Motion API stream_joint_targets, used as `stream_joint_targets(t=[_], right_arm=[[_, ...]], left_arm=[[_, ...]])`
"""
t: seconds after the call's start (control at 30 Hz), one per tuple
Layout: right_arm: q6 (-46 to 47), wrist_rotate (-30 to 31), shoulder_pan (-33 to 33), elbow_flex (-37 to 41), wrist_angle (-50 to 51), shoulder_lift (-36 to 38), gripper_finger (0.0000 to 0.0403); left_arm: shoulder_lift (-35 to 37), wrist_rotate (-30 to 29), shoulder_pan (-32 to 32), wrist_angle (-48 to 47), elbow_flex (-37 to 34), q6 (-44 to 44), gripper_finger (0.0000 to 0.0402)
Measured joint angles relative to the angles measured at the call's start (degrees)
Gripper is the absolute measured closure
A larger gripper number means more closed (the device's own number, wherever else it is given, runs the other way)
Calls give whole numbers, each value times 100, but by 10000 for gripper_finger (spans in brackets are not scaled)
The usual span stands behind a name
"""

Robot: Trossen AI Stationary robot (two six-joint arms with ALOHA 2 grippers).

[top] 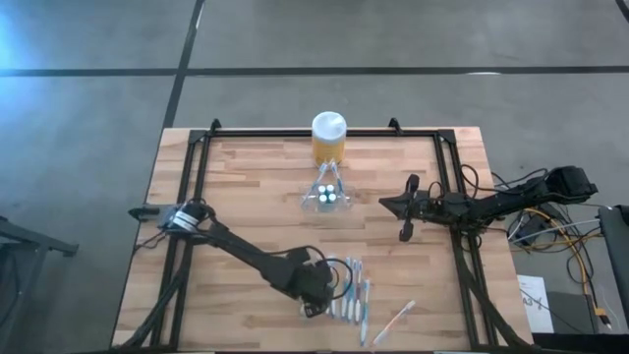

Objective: Pick & Place toothbrushing station
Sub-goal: Put the blue toothbrush into the left of the transparent organizer

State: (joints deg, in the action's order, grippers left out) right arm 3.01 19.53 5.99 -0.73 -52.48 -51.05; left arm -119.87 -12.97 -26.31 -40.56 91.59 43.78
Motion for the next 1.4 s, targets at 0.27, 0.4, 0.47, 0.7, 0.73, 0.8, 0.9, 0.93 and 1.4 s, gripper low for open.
stream_joint_targets(t=[0.27,0.4,0.47,0.7,0.73,0.8,0.9,0.93,1.4], right_arm=[[0,0,-1,0,22,-7,394],[-1,1,-1,0,43,-7,394],[-2,2,-1,0,45,-7,394],[-2,2,-3,0,91,-7,394],[-2,1,-3,0,96,-7,394],[-2,2,-3,0,109,-4,394],[-2,2,-1,-2,119,-4,394],[-2,2,-1,0,123,-4,394],[-4,4,-1,0,84,-4,394]], left_arm=[[180,43,-6,-328,-2,-535,391],[281,-84,-6,-578,0,-641,397],[314,-142,-17,-703,-2,-639,397],[786,-521,-108,-853,-2,-668,399],[880,-599,-138,-883,-2,-672,399],[1107,-773,-192,-955,-2,-670,400],[1420,-1151,-312,-1110,-2,-671,400],[1518,-1244,-352,-1151,-3,-670,400],[2571,-2062,-953,-1077,-726,-388,401]])
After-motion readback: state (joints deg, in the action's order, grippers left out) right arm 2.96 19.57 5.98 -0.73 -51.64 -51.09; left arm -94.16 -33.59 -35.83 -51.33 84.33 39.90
